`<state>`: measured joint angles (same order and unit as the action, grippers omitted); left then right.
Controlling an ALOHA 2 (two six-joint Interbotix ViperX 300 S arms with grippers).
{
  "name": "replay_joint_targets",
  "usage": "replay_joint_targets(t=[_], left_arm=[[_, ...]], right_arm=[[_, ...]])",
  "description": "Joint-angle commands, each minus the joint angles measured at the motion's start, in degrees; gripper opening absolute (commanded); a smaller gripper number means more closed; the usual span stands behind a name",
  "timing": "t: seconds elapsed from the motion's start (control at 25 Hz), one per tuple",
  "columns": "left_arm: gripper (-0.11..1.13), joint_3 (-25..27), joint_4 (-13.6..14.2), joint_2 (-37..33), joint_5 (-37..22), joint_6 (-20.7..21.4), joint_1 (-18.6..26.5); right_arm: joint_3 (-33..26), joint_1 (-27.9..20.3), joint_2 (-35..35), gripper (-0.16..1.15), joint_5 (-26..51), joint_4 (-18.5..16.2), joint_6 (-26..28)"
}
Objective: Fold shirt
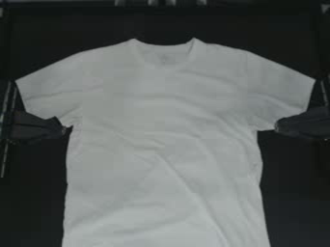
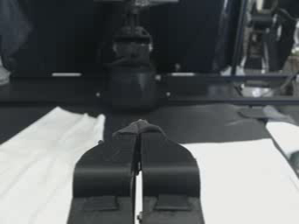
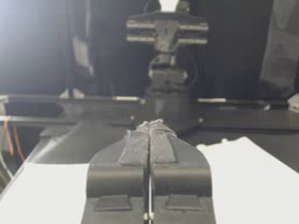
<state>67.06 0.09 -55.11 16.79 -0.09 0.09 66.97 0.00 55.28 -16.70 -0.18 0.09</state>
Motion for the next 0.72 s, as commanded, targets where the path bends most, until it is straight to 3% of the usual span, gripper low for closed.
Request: replay_joint_targets(t=[0.04, 0.2, 0.36, 0.44, 0.52, 0.64, 0.72], left_arm=[[-0.03, -0.97, -0.09, -0.26, 1.58, 0.26, -0.62], [0.08, -1.32, -0.18, -0.18, 0.88, 0.35, -0.53], [0.08, -1.93, -0.26, -0.18, -3.25, -0.26, -0.26], [0.17, -2.99, -1.23, 0.00, -6.24, -0.97, 0.00], [0.38, -3.96, -2.20, 0.00, -9.40, -1.23, 0.00], [0.85, -4.66, -3.25, 0.00, -12.57, -1.41, 0.00], [1.08, -5.10, -3.78, 0.00, -14.24, -1.41, 0.00]], right_arm=[[0.09, 0.35, -0.09, -0.05, -0.88, 0.88, 0.88], [0.79, 0.35, -0.09, 0.12, -1.23, 3.16, 0.70], [0.53, 0.35, -0.09, 0.15, 0.26, 2.81, 0.62], [0.18, 0.35, -0.18, 0.26, 1.41, 2.37, 0.26], [-0.26, 0.35, -0.18, 0.48, 2.90, 1.76, 0.26], [-1.14, 0.35, -0.18, 0.92, 5.45, 1.41, 0.44], [-1.58, 0.35, -0.18, 1.08, 6.77, 1.49, 0.44]])
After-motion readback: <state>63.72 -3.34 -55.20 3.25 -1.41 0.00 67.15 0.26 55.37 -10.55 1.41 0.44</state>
